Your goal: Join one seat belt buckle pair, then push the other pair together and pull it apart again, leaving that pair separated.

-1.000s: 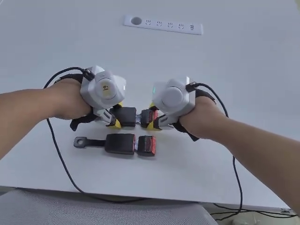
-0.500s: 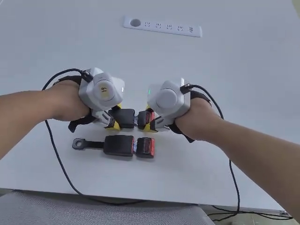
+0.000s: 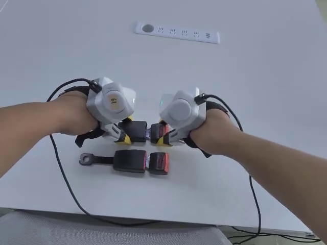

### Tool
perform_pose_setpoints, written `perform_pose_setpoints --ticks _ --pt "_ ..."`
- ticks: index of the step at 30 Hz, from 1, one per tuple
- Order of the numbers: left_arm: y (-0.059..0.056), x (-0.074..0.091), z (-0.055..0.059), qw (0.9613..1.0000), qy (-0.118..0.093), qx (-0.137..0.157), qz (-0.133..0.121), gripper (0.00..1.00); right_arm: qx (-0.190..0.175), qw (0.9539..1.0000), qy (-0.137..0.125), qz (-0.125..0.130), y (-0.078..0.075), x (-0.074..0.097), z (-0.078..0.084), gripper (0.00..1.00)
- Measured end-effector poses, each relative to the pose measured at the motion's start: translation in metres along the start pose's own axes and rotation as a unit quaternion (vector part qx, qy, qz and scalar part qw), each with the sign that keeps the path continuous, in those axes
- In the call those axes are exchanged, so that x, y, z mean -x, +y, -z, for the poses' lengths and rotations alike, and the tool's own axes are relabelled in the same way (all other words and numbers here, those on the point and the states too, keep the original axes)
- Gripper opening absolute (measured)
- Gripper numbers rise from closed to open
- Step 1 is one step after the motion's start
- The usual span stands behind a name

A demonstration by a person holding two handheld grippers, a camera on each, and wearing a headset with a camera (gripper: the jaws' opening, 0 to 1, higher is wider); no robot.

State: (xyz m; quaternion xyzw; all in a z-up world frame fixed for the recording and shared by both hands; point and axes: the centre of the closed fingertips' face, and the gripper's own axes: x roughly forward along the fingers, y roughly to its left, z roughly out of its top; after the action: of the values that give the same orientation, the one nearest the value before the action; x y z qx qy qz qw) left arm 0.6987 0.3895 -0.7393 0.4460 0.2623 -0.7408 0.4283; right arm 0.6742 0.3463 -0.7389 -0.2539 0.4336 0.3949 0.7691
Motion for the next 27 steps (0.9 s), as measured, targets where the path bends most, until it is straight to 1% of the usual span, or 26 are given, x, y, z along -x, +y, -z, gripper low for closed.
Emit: perform_pose_setpoints --ticks 11,17,20,22,27 --pt "0.000 0.000 0.000 1.0000 0.005 0.000 -0.001 0.33 0.002 1.0000 0.007 0.002 0.000 0.002 0.003 0.29" --pt "0.000 0.000 0.000 0.9999 0.010 0.001 -0.002 0.33 0.000 1.0000 0.008 0.003 0.000 0.005 0.007 0.29" --pt "0.000 0.000 0.000 0.9999 0.012 0.001 -0.002 0.33 -0.006 1.0000 0.007 0.002 -0.001 0.006 0.010 0.30" --pt "0.000 0.000 0.000 0.9999 0.012 0.003 -0.002 0.33 -0.018 0.9998 0.000 -0.003 -0.001 0.007 0.013 0.30" --pt "-0.001 0.000 0.001 0.9999 0.012 0.004 -0.003 0.33 -0.015 0.9999 -0.006 -0.001 0.000 0.007 0.014 0.30"
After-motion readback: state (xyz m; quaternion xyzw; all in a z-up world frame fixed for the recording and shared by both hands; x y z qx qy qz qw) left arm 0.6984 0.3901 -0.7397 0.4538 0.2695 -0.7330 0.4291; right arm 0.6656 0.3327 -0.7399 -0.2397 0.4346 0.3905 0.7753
